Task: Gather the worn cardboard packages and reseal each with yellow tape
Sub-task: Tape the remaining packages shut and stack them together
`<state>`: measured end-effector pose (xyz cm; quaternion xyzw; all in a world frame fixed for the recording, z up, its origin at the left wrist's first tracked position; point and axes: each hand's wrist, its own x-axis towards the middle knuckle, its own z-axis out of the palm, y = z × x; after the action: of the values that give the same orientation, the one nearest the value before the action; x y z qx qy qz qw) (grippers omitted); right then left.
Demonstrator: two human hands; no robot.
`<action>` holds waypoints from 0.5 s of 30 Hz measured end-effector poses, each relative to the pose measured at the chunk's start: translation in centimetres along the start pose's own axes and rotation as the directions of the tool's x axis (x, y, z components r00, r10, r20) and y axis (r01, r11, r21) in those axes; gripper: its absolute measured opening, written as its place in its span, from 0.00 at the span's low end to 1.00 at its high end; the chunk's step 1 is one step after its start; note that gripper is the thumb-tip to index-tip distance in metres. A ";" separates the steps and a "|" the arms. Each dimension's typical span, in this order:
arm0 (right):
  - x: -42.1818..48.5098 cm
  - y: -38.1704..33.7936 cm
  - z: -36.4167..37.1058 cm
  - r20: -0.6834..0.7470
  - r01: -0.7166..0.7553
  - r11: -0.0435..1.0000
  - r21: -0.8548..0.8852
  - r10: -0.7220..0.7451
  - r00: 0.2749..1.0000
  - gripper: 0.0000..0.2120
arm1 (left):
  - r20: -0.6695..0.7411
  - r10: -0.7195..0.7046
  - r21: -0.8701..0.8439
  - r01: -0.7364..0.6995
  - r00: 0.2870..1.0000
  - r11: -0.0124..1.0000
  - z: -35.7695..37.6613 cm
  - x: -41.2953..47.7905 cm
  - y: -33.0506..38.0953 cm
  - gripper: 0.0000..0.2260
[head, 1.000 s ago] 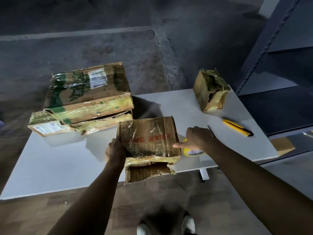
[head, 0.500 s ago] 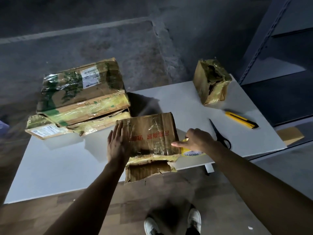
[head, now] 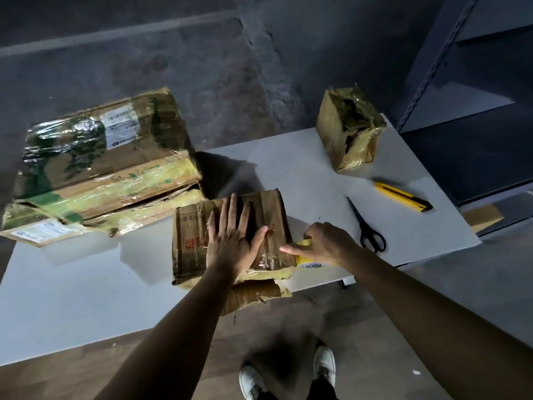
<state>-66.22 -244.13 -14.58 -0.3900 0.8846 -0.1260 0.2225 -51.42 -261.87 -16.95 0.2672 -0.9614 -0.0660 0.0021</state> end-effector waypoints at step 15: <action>-0.4 1.3 0.0 0.033 0.022 0.977 0.212 -0.030 0.999 0.26 | 0.077 0.055 -0.127 -0.045 0.995 0.991 -2.5 -1.6 4.1 0.37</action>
<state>-66.80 -242.99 -15.02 -0.3779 0.8569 -0.2152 0.2768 -52.04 -257.82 -13.89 0.2394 -0.9610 -0.1370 -0.0182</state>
